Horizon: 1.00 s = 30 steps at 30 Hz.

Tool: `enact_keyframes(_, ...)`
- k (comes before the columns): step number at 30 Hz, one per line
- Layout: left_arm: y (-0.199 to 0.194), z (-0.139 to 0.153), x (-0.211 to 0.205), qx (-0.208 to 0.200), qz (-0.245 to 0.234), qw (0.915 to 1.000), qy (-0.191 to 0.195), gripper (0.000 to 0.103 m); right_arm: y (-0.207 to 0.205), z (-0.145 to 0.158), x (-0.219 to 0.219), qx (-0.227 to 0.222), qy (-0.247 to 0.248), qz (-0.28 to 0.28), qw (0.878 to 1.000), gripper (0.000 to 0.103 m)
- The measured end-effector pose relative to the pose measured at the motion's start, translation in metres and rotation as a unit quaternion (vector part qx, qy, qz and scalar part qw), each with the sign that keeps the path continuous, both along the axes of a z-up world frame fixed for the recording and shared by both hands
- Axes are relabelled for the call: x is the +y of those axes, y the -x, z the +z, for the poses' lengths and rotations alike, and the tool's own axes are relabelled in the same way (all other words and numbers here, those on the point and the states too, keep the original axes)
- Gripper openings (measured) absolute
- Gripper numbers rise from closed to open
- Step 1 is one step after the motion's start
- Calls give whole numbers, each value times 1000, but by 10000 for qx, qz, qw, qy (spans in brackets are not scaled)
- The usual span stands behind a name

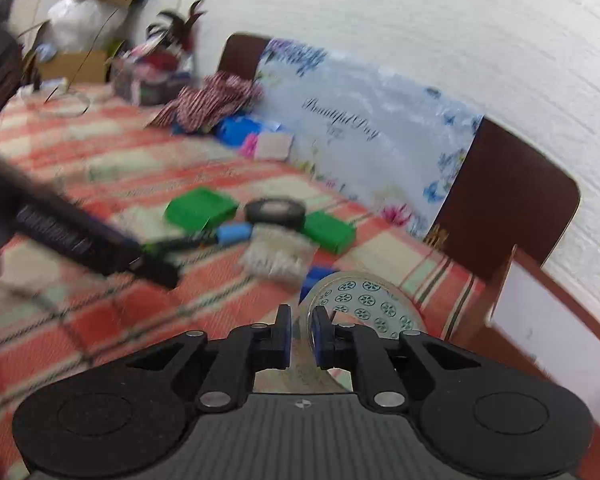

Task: Organize objects
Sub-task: 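Grasp the clear patterned tape roll with the left gripper, then lower the clear tape roll into the brown box and release it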

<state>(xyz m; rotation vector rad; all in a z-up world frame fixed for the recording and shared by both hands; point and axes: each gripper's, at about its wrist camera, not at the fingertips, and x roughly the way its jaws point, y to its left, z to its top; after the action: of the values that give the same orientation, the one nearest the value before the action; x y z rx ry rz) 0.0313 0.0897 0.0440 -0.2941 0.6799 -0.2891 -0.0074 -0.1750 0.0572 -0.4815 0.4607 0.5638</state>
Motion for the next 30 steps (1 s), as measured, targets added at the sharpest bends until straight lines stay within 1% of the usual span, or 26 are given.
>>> enact_keyframes(1, -1, 1, -8, 19, -111, 9999, 10, 60, 5, -5, -2, 62, 81, 25, 9999, 14)
enact_keyframes(2, -1, 2, -15, 24, -208, 9998, 3, 60, 11, -10, -4, 15, 108, 35, 9999, 20)
enact_keyframes(3, -1, 4, -22, 13, -284, 9996, -11, 60, 17, -13, -6, -70, 84, 27, 9999, 34)
enact_keyframes(4, -1, 6, -28, -5, -344, 9994, -19, 60, 22, -13, -10, -168, 7, -16, 9999, 45)
enact_keyframes(6, -2, 11, -38, -15, -446, 9990, -15, 60, 33, -11, -24, -250, -397, -123, 9988, 50)
enact_keyframes(7, -3, 14, -42, -18, -493, 9988, -31, 60, 37, -11, -33, -232, -635, -201, 9975, 56)
enact_keyframes(8, -5, 16, -46, -25, -533, 9985, -70, 60, 40, -14, -42, -200, -834, -300, 9959, 60)
enact_keyframes(10, -10, 18, -55, 16, -597, 9981, -178, 60, 40, -25, -54, -95, -1011, -506, 9935, 73)
enact_keyframes(12, -18, 15, -64, 166, -668, 9972, -307, 60, 34, -35, -60, 126, -1014, -668, 9925, 76)
enact_keyframes(14, -26, 9, -75, 355, -715, 9960, -405, 60, 24, -43, -63, 411, -1104, -684, 9907, 78)
enact_keyframes(15, -30, 6, -80, 439, -756, 9953, -423, 60, 18, -46, -63, 565, -1129, -670, 9897, 81)
enact_keyframes(17, -37, -3, -92, 612, -818, 9933, -532, 58, 4, -52, -57, 707, -1103, -716, 9888, 81)
enact_keyframes(18, -41, -8, -98, 735, -817, 9918, -652, 53, -4, -55, -53, 790, -1037, -759, 9886, 83)
enact_keyframes(19, -44, -14, -101, 832, -803, 9906, -725, 44, -13, -57, -49, 949, -1013, -725, 9877, 83)
enact_keyframes(20, -45, -18, -102, 873, -764, 9903, -758, 41, -18, -60, -45, 1086, -1038, -661, 9864, 83)
enact_keyframes(21, -45, -19, -103, 887, -749, 9901, -790, 39, -21, -62, -42, 1125, -1065, -606, 9861, 84)
enact_keyframes(23, -44, -12, -107, 842, -728, 9893, -941, 36, -17, -61, -39, 958, -1047, -639, 9878, 84)
enact_keyframes(24, -42, -6, -109, 783, -748, 9898, -924, 36, -12, -59, -41, 794, -1069, -684, 9887, 84)
enact_keyframes(26, -37, 12, -114, 532, -850, 9913, -855, 36, 1, -49, -50, 371, -1249, -803, 9882, 84)
enact_keyframes(28, -34, 34, -127, 209, -1016, 9915, -785, 36, 15, -37, -61, -242, -1240, -981, 9871, 84)
enact_keyframes(30, -37, 56, -151, -128, -1239, 9892, -767, 36, 26, -23, -73, -963, -1087, -1227, 9818, 84)
